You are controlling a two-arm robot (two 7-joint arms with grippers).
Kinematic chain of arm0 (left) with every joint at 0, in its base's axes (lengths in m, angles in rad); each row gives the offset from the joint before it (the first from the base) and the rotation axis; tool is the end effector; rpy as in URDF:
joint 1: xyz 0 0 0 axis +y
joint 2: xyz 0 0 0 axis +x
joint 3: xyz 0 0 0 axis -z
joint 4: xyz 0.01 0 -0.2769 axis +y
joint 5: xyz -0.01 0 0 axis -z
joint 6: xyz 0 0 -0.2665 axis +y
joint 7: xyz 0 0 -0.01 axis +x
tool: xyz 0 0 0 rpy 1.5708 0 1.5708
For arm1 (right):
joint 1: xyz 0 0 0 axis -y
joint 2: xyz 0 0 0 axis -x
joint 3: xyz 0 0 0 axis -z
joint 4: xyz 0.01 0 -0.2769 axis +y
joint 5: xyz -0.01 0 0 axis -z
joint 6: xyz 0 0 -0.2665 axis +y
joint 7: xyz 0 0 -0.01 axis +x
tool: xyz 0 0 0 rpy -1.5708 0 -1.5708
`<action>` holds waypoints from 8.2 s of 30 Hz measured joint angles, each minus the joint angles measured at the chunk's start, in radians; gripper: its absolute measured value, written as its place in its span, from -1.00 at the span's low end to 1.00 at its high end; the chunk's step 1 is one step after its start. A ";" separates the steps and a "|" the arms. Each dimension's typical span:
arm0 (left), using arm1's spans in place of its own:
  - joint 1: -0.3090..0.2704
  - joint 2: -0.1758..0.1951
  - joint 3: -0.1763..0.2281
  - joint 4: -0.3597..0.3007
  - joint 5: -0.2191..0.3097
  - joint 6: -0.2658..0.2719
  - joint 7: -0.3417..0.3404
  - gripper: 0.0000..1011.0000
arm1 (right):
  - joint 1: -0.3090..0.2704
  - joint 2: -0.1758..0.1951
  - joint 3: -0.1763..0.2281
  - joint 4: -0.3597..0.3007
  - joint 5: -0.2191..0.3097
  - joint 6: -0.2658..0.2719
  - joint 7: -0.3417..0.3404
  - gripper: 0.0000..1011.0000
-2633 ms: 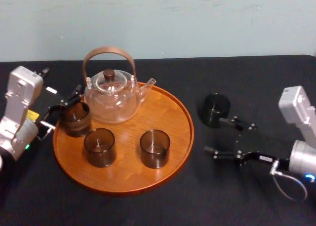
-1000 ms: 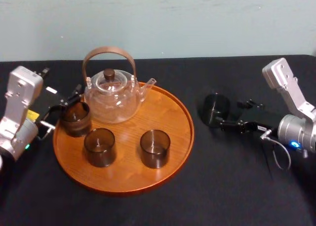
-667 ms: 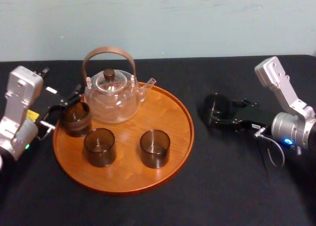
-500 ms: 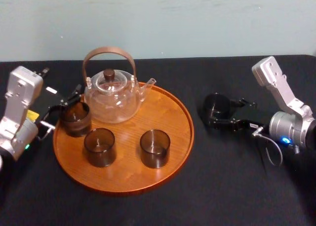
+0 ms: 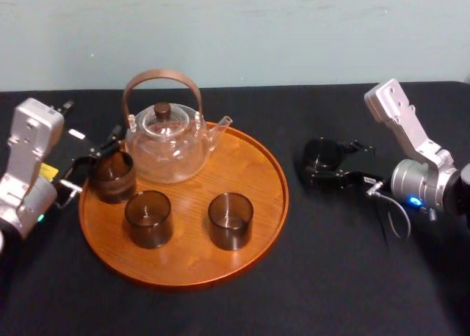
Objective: Pick up the glass from the table and place it on the tray.
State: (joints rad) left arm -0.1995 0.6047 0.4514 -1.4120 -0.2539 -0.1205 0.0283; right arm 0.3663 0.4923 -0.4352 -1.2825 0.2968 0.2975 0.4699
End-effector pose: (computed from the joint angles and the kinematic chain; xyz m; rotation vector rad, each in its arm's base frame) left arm 0.3160 0.0864 -0.2836 0.3045 -0.2850 1.2480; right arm 0.3646 -0.0724 -0.2654 -0.4891 0.1376 -0.8865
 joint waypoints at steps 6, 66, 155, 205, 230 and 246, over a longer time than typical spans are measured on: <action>0.000 0.000 0.000 0.000 0.000 0.000 0.000 0.98 | 0.014 -0.014 -0.006 0.014 -0.012 -0.003 0.004 0.98; 0.000 0.000 0.000 0.000 0.000 0.000 0.000 0.98 | 0.047 0.032 -0.018 -0.078 0.014 -0.047 0.098 0.79; 0.000 0.000 0.000 0.000 0.000 0.000 0.000 0.98 | 0.172 -0.153 -0.183 0.208 -0.069 -0.187 0.142 0.93; 0.000 0.000 0.000 0.000 0.000 0.000 0.000 0.98 | -0.064 0.103 -0.043 -0.149 0.077 -0.176 0.163 0.98; 0.000 0.000 0.000 0.000 0.000 0.000 0.000 0.98 | -0.208 0.011 0.140 -0.182 0.041 -0.362 -0.164 0.98; 0.000 0.000 0.000 0.000 0.000 0.000 0.000 0.98 | -0.212 -0.059 0.153 -0.079 -0.021 -0.406 -0.193 0.98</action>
State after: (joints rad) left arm -0.1995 0.6047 0.4514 -1.4120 -0.2539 -0.1205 0.0283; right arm 0.1542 0.4331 -0.2818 -1.3612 0.2758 -0.1084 0.2773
